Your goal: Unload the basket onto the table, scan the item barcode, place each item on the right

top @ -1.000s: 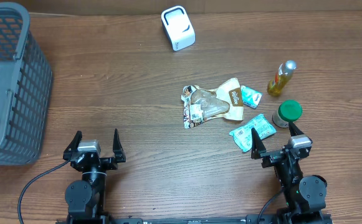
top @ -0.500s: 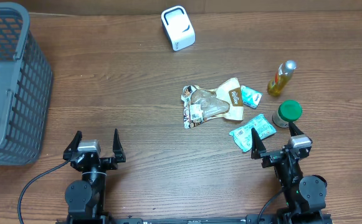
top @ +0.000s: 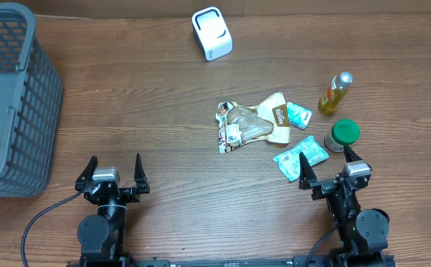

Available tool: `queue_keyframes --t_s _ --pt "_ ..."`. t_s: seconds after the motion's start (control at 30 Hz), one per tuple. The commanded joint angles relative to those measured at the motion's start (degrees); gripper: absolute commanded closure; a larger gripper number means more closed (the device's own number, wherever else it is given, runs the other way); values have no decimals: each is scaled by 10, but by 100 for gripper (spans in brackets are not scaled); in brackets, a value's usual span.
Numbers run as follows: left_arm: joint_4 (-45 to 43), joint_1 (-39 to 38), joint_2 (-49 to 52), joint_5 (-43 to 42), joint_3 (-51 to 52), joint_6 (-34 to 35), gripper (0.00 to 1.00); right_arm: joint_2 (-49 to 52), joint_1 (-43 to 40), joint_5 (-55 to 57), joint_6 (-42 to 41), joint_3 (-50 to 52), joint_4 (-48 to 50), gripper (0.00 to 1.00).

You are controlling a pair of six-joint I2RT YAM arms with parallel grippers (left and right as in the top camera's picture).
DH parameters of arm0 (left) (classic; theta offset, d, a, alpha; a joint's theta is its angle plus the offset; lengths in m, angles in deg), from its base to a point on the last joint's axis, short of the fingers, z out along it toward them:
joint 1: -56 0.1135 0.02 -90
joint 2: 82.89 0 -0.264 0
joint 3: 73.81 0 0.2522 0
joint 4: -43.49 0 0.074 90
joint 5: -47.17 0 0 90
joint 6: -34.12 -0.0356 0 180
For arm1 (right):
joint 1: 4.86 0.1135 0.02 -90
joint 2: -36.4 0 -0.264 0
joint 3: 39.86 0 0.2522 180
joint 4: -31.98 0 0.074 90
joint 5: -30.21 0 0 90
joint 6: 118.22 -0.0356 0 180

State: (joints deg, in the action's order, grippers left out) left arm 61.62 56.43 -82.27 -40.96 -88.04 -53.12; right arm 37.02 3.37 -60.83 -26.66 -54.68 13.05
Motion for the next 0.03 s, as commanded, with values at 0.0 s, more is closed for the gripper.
queue_keyframes --t_s 0.0 --pt "0 3 -4 -9 2 -13 0 -5 -3 5 4 6 3 0"
